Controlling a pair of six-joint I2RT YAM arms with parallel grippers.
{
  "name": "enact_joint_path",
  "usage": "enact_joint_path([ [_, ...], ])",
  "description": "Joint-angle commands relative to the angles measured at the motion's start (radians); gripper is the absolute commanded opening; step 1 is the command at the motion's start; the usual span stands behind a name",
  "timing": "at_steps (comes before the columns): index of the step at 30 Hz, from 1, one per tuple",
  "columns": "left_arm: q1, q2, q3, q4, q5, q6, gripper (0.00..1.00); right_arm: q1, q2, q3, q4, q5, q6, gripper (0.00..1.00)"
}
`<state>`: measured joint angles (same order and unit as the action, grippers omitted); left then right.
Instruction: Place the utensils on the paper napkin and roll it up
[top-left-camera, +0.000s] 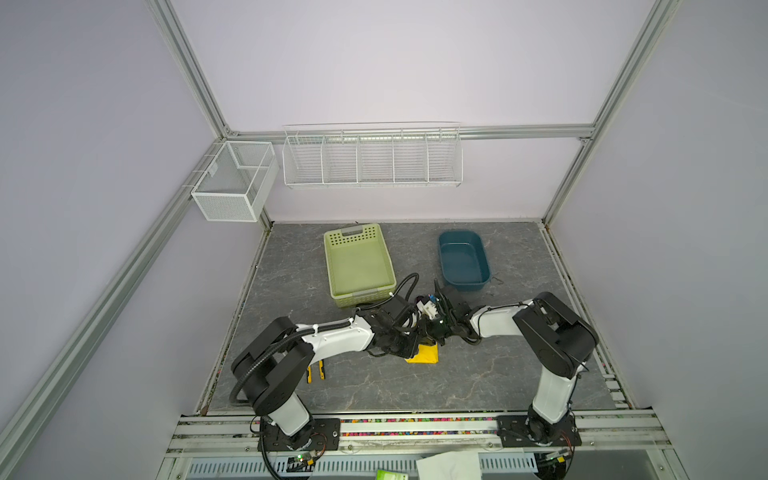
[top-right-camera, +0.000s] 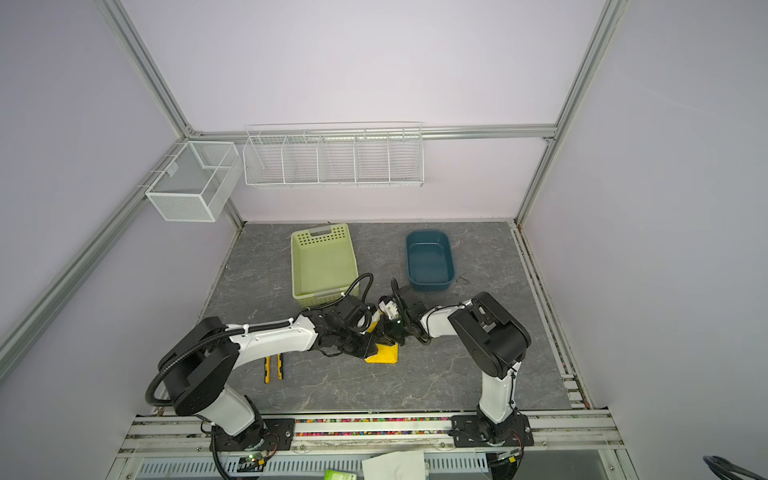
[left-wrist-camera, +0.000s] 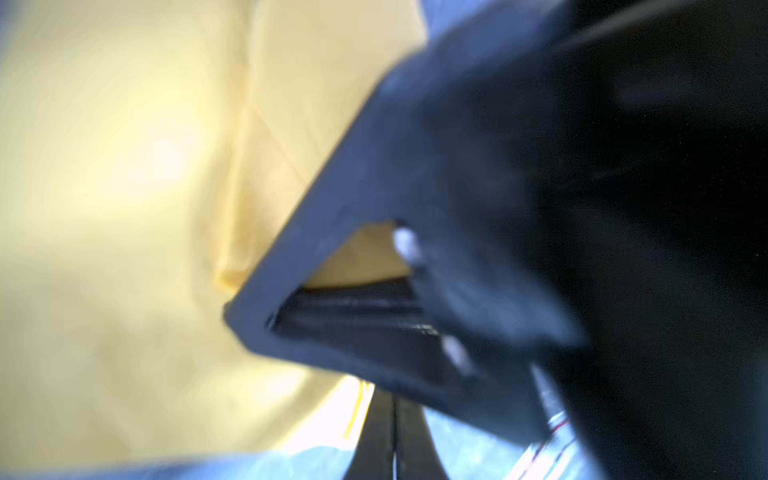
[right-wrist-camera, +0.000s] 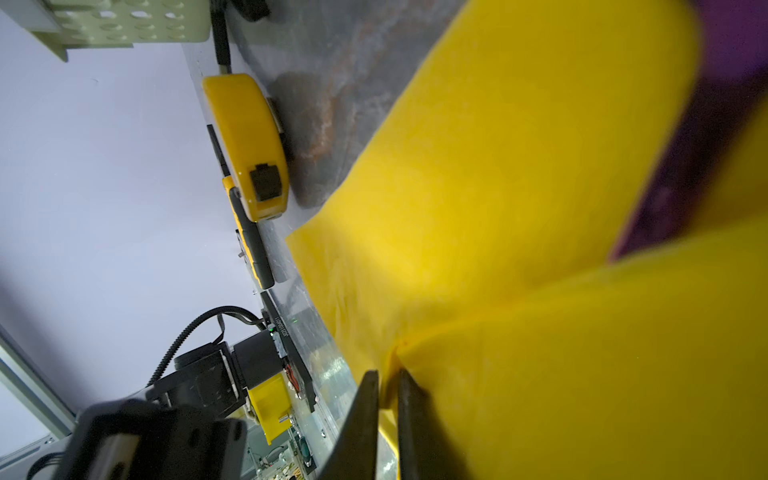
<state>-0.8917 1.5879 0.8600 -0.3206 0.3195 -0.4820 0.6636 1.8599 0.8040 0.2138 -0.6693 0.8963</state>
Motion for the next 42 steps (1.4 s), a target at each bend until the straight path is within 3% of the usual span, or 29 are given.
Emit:
enact_joint_path([
  [1, 0.036, -0.082, 0.001, -0.047, -0.066, 0.0, 0.05, 0.008, 0.042, -0.029, -0.038, 0.042, 0.013, 0.2],
  [6, 0.099, -0.122, -0.009, -0.084, -0.086, -0.009, 0.05, 0.008, 0.039, -0.03, -0.042, 0.041, 0.012, 0.24],
  [13, 0.117, -0.054, 0.016, -0.085, -0.074, -0.003, 0.02, 0.008, 0.03, -0.031, -0.043, 0.046, 0.012, 0.13],
  [17, 0.119, -0.02, 0.033, -0.077, -0.074, -0.003, 0.02, 0.007, 0.026, -0.035, -0.046, 0.049, 0.011, 0.24],
  [24, 0.12, 0.028, 0.054, -0.072, -0.062, -0.004, 0.0, 0.008, 0.021, -0.031, -0.057, 0.053, 0.004, 0.07],
  [42, 0.122, 0.115, 0.105, -0.072, -0.054, -0.038, 0.0, 0.008, 0.016, -0.028, -0.069, 0.054, -0.003, 0.07],
])
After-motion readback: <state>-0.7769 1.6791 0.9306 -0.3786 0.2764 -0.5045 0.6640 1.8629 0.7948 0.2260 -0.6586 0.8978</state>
